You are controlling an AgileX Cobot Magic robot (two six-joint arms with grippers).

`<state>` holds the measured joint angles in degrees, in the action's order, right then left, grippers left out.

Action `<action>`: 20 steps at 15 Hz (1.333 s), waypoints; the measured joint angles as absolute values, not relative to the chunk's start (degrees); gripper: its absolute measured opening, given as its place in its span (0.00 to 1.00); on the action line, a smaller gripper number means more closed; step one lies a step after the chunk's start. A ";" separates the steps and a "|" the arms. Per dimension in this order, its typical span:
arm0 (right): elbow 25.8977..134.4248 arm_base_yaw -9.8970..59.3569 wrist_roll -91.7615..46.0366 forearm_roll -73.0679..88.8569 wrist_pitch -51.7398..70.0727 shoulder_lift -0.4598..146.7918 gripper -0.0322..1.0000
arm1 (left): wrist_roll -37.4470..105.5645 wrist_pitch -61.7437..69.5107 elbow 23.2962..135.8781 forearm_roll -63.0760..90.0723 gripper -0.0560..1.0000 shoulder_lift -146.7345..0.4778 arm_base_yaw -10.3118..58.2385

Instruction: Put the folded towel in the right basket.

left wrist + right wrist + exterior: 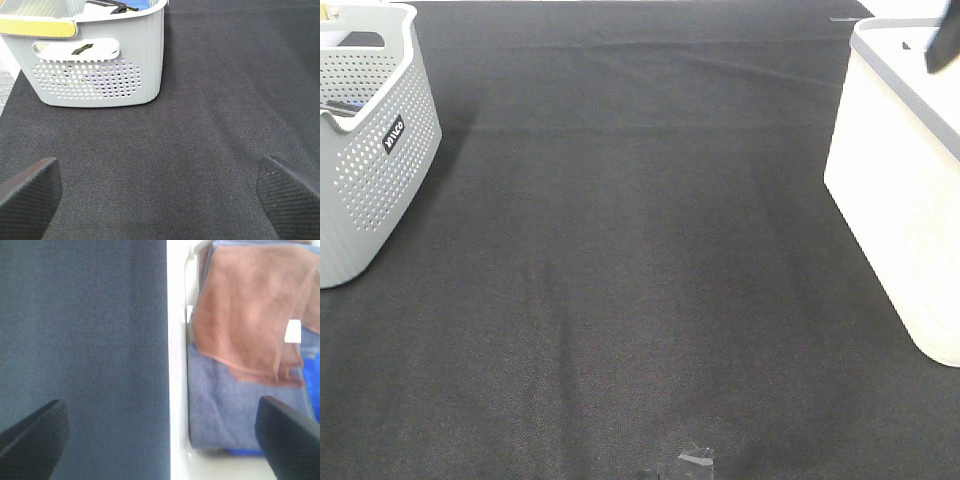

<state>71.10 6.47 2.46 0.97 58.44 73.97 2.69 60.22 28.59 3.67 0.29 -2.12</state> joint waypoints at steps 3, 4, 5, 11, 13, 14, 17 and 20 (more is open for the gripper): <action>58.73 6.47 2.58 1.15 53.51 60.16 0.97 | 2.69 60.22 28.59 3.67 0.99 0.29 -2.12; 54.66 6.53 2.58 1.15 52.94 55.81 0.97 | 2.69 60.22 28.59 3.67 0.99 0.29 -2.12; 51.05 6.53 2.58 1.15 52.83 51.51 0.97 | 2.69 60.22 28.59 3.67 0.99 0.29 -2.12; 33.75 6.53 2.58 1.38 54.89 22.80 0.97 | 2.69 60.22 28.59 3.67 0.99 0.29 -2.12; 33.12 6.53 2.41 1.38 59.19 16.50 0.97 | 2.69 60.22 28.59 3.67 0.99 0.29 -2.12; 33.12 6.53 1.60 1.38 61.19 13.41 0.97 | 2.69 60.22 28.59 3.67 0.99 0.29 -2.12; 32.77 6.53 -2.23 1.26 63.77 5.90 0.97 | 2.69 60.22 28.59 3.67 0.99 0.29 -2.12; 27.39 6.53 -3.55 1.20 64.11 -0.23 0.96 | 2.69 60.22 28.59 3.67 0.99 0.29 -2.12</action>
<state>27.39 6.53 -3.55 1.20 64.11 -0.23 2.69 60.22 28.59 3.67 0.29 -2.12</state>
